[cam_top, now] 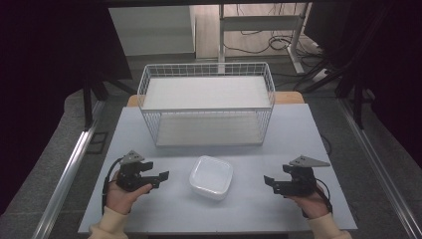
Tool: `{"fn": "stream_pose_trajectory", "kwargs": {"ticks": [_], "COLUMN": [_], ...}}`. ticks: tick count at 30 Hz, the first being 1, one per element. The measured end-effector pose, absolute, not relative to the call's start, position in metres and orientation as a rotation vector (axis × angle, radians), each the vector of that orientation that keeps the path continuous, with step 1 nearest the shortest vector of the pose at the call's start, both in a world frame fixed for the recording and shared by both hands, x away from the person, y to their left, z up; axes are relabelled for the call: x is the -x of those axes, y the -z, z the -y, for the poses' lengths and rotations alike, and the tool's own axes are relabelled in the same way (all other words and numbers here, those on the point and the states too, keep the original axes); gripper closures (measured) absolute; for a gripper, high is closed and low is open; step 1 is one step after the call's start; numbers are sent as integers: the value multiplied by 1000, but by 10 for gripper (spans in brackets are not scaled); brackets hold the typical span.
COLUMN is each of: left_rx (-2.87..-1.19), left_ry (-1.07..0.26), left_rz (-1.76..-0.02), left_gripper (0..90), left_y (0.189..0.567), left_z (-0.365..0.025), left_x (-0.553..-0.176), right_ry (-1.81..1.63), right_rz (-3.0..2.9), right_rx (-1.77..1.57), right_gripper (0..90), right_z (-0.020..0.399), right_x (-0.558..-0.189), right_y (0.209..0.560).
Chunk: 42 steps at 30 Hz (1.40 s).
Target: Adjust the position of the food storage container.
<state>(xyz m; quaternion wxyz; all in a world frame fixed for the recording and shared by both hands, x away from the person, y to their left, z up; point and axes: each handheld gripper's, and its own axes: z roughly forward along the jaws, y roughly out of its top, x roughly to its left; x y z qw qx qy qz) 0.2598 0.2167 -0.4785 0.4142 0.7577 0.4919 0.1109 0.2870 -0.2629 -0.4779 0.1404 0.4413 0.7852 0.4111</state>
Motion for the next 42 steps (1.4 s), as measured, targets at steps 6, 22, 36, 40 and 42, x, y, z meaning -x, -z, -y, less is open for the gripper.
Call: {"fn": "stream_pose_trajectory", "kwargs": {"ticks": [6,22,36,40,42], "left_rx": [-1913,-1902,-1877,-1869,-1862], "left_ry": [-253,-251,-256,-264,-262], "left_rz": [-1217,-1232,-1255,-1248,-1244], "left_gripper": [242,234,233,236,238], "left_y": [481,478,476,471,469], "left_z": [-215,-214,-214,-214,-214], "left_x": [-261,-263,-261,-262,-261], "right_ry": [-1166,-1186,-1183,-1207,-1213], "right_rz": [-2259,-2280,-2284,-2319,-2330], "right_rx": [-1279,-1270,-1278,-1240,-1228], "right_gripper": [179,241,239,272,278], "right_z": [265,272,274,264,261], "right_x": [-286,-290,-292,-291,-290], "right_y": [480,478,469,460,459]}}
